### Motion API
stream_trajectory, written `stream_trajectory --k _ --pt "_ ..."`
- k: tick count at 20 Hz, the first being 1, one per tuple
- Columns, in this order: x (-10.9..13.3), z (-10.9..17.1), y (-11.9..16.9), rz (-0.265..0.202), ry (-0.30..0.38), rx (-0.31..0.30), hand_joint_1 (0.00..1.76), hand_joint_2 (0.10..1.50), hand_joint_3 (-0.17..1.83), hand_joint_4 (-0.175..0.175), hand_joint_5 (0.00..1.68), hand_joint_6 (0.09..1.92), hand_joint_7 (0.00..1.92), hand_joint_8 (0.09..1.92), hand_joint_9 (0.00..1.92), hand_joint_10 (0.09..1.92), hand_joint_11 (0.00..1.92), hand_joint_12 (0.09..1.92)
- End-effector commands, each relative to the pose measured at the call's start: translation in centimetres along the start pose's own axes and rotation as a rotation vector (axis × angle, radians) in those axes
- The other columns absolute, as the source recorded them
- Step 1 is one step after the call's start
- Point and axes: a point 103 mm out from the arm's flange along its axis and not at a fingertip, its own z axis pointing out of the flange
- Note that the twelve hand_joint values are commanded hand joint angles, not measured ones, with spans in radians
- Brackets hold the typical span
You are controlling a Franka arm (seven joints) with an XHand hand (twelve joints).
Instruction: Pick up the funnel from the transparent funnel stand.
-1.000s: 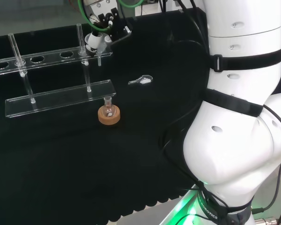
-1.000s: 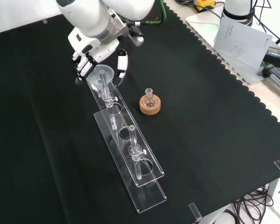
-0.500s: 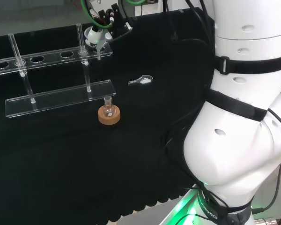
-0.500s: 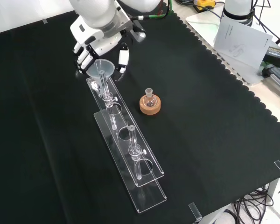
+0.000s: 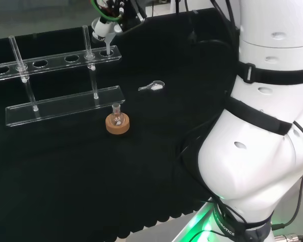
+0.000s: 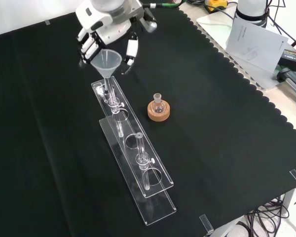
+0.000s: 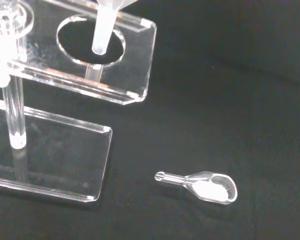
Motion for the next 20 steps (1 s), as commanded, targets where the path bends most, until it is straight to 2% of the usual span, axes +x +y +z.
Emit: stream_trajectory --k 1,6,20 --pt "-1.1 -2.3 -4.6 0.040 -0.006 -0.023 0.70 0.84 0.48 -0.071 0.54 0.09 0.70 0.81 1.15 0.83 0.55 1.28" --pt "-0.9 -2.8 -7.9 0.060 -0.020 -0.027 0.70 0.84 0.49 -0.071 0.53 0.09 0.69 0.82 1.14 0.83 0.55 1.28" --pt "0.0 -1.1 -15.1 0.106 -0.049 -0.001 0.69 0.84 0.50 -0.071 0.53 0.09 0.67 0.83 1.12 0.83 0.55 1.28"
